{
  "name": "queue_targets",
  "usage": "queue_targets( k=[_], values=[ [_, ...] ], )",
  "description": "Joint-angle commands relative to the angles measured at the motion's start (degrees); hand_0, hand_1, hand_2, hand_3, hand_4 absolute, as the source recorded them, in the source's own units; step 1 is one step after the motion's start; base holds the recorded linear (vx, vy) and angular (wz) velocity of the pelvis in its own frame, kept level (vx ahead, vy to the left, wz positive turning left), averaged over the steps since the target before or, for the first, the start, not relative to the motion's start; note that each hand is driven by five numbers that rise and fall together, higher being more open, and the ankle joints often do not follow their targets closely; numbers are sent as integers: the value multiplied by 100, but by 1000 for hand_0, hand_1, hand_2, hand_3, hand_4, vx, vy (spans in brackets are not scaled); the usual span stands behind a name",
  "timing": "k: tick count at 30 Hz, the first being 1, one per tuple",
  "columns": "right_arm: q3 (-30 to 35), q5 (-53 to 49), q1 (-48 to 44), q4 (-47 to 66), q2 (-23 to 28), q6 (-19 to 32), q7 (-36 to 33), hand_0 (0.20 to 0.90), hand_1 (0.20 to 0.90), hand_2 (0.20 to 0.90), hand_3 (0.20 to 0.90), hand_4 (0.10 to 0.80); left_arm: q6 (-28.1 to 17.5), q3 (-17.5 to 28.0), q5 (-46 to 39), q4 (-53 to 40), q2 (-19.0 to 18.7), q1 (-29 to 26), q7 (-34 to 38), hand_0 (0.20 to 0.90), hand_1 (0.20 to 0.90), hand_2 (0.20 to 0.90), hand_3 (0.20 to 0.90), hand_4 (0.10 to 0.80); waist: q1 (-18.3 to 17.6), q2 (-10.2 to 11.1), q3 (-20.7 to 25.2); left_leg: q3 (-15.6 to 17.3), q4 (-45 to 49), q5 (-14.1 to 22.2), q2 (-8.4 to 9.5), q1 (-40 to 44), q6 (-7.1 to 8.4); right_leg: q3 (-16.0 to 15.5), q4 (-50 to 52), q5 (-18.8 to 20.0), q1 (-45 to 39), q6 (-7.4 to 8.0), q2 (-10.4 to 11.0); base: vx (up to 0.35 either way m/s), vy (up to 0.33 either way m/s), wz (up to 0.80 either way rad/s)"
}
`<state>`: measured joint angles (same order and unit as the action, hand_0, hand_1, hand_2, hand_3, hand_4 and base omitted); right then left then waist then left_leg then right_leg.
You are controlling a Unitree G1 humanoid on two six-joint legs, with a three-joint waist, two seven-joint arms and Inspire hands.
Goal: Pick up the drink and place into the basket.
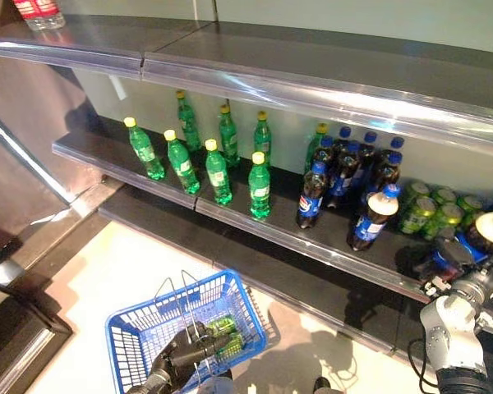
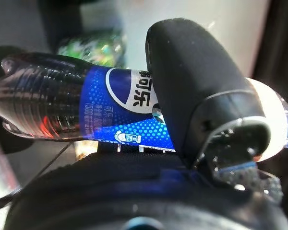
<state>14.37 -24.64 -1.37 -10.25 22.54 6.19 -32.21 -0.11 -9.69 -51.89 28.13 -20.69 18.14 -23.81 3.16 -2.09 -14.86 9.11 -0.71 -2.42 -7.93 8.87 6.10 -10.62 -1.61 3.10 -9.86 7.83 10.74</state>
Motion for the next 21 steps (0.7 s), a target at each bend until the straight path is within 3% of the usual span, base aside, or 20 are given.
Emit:
queue_targets(
  k=[1, 11, 19, 21],
  values=[
    [-24, 417, -447, 1198, 499, 1005, 1057, 300, 300, 300, 200, 100, -784, 278, -326, -1408, 1, -105, -930, 300, 300, 300, 200, 100, 42, 141, 724, -55, 1064, 222, -274, -383, -8, -45, 686, -118, 172, -9, 273, -77, 25, -5],
    [-1001, -677, -10, 2042, 54, 920, 3365, 300, 300, 300, 200, 100, -808, 233, -386, -2001, 85, -304, -942, 300, 300, 300, 200, 100, -85, 233, 557, 92, 1310, 266, -307, -588, -42, 13, 811, -74, 364, 9, 337, -62, 15, -6],
    [-2021, -1419, 67, 2315, -279, 467, 4847, 300, 300, 300, 200, 100, -835, 66, -405, -2223, 68, -401, -949, 300, 300, 300, 200, 100, 13, 257, 552, 64, 1444, 277, -310, -726, -27, -68, 866, -85, 424, 16, 389, -8, 4, 0],
    [-2184, -1462, 97, 2344, -313, 407, 4941, 300, 300, 300, 200, 100, -830, 27, -407, -2270, 59, -411, -937, 300, 300, 300, 200, 100, 28, 257, 551, 47, 1471, 281, -309, -751, -26, -78, 888, -93, 436, 15, 395, 8, 15, 5]
  ],
)
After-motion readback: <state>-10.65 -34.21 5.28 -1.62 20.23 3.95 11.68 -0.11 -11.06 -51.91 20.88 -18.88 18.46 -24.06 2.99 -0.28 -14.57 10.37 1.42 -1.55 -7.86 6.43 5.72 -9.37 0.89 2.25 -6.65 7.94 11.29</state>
